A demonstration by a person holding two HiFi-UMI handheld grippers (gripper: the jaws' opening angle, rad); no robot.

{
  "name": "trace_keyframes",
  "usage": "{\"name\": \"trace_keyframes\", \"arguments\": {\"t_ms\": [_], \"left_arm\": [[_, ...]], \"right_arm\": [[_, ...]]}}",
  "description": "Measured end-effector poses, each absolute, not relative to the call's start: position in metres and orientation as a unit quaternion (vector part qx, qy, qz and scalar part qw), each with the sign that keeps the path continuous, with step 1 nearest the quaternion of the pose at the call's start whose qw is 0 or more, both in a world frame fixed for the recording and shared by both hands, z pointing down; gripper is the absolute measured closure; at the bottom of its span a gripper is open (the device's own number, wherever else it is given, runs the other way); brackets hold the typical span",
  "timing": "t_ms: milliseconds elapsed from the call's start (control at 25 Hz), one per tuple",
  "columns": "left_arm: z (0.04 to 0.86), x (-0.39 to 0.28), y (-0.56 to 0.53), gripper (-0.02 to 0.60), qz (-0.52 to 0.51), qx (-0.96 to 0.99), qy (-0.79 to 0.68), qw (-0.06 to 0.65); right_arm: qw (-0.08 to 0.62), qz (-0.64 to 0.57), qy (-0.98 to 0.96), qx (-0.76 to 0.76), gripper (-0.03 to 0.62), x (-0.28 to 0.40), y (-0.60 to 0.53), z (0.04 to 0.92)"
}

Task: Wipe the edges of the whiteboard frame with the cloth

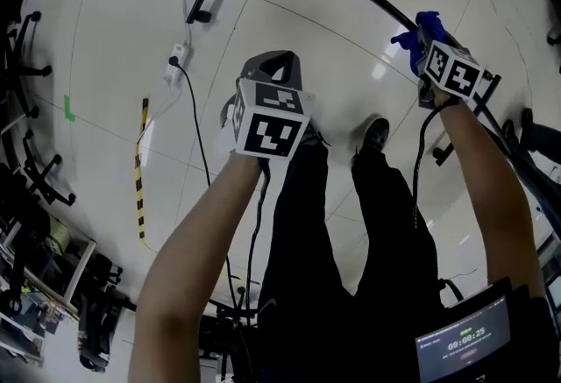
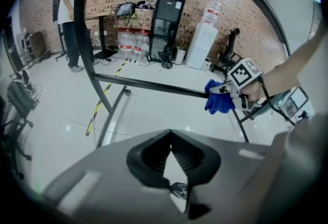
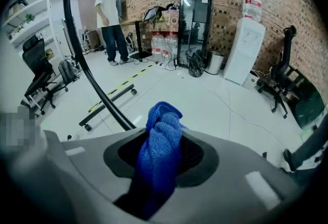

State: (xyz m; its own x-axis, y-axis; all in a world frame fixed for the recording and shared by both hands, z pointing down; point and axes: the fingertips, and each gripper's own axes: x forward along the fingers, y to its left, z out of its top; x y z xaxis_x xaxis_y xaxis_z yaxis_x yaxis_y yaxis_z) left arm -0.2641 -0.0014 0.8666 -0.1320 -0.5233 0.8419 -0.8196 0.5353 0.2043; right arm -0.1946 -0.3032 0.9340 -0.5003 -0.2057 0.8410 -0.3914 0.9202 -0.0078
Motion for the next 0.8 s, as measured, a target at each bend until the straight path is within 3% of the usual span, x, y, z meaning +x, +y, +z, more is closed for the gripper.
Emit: {"name": "trace_keyframes", "arguments": {"t_ms": [800], "left_arm": [[0.847,-0.344,0.012,0.578,0.121,0.394,-0.782,0.467]], "right_arm": [[0.484,0.089,-0.858,0.147,0.453,-0.266,-0.247,0.939]]}}
